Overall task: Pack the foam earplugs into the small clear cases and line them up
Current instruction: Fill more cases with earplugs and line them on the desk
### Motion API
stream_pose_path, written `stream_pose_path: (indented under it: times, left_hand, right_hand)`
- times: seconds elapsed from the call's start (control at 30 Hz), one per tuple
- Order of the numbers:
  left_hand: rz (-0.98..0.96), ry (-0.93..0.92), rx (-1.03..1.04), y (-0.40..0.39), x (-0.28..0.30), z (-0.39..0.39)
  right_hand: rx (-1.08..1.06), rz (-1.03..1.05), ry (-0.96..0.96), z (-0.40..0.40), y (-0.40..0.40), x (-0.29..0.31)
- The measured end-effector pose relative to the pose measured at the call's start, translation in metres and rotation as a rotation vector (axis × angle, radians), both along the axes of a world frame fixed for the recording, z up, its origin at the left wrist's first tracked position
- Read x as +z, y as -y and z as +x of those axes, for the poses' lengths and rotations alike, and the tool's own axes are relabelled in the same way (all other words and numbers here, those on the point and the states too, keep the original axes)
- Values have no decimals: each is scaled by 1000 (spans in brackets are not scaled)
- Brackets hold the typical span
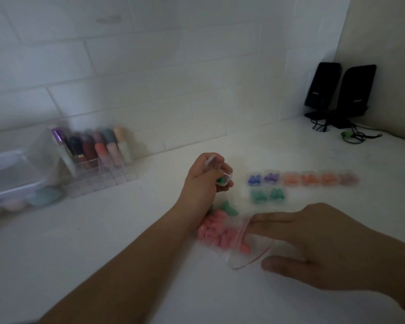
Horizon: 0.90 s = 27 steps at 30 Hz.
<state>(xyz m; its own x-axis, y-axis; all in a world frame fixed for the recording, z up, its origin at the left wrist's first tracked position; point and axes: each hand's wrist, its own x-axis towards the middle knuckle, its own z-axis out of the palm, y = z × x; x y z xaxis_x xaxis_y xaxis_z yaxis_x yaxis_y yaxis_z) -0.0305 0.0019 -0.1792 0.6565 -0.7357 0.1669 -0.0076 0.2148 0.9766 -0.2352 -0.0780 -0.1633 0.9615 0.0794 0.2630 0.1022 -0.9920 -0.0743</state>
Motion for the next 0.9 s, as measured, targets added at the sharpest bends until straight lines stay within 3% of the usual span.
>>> stream_pose_path:
  times: [0.13, 0.63, 0.77, 0.9]
  left_hand:
    - [34, 4, -6, 2, -2, -2]
    - [52, 17, -21, 3, -4, -2]
    - [39, 13, -16, 1, -3, -2]
    - [9, 52, -15, -1, -1, -1]
  right_hand:
    - [-60, -98, 49, 10, -9, -12]
    - [-226, -94, 68, 31, -22, -21]
    - [-248, -121, 255, 21, -22, -8]
    - [-204, 0, 427, 11, -26, 3]
